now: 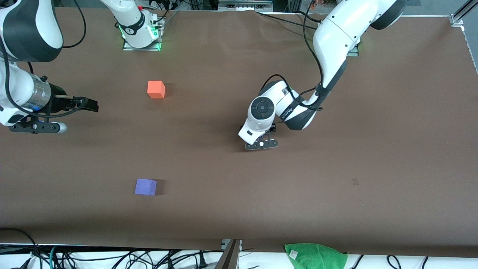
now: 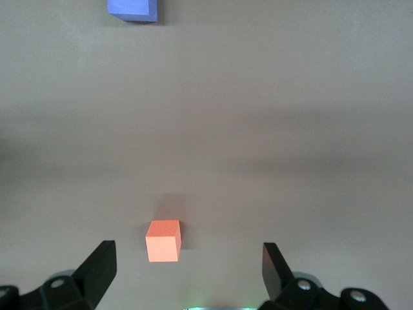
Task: Place blue block between orange and purple blocks
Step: 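Carry the light-blue cube with the left gripper toward the table middle, then release the cube and withdraw the left gripper while the right gripper approaches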
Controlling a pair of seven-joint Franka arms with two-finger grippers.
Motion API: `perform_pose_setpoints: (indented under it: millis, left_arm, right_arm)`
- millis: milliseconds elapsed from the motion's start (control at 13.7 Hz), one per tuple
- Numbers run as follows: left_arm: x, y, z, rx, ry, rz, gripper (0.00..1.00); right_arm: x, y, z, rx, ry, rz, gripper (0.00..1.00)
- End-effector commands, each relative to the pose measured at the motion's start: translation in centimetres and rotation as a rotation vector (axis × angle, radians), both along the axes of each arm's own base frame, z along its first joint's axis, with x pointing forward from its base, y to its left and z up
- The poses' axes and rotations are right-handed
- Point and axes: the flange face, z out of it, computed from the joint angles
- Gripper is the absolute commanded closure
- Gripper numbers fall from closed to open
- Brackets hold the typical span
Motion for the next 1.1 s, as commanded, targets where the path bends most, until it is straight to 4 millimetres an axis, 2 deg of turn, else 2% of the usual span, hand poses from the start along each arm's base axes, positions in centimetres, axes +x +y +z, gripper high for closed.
perform_pose_setpoints:
  millis: [0,73,146,292,511,584,657,876,1022]
  left_arm:
    - [0.4,-0.2,6.1,-0.037,-0.04,0.031,0.0]
    - [0.7,0.4,9.1,-0.06,-0.03,0.062,0.0]
    - [1.3,2.0,12.1,-0.058,-0.027,0.084,0.0]
    - [0.6,4.3,18.4,-0.003,-0.016,0.089,0.0]
    - [-0.7,9.4,26.6,0.088,-0.001,0.063,0.0]
    - [-0.6,12.1,29.1,0.101,-0.004,0.063,0.0]
    - [-0.1,15.2,31.0,0.103,0.001,0.034,0.0]
    - [1.3,23.0,34.7,0.1,0.064,-0.099,0.0]
    - [2.2,27.8,36.0,0.066,0.071,-0.22,0.0]
  right_arm:
    - [0.3,0.8,0.6,0.014,-0.012,0.011,0.0]
    - [0.2,1.3,0.6,0.014,-0.012,0.017,0.0]
    - [0.1,2.0,0.6,0.014,-0.011,0.029,0.0]
    - [0.1,2.8,0.6,0.014,-0.011,0.04,0.0]
    - [-0.1,4.3,0.6,0.009,-0.013,0.031,0.0]
    - [-0.2,5.1,0.6,0.008,-0.012,0.034,0.0]
    - [-0.4,6.1,0.8,0.009,-0.017,0.048,0.0]
    - [-1.1,11.0,1.5,-0.003,-0.04,0.048,0.0]
    - [-1.7,14.2,1.6,-0.002,-0.066,0.058,0.0]
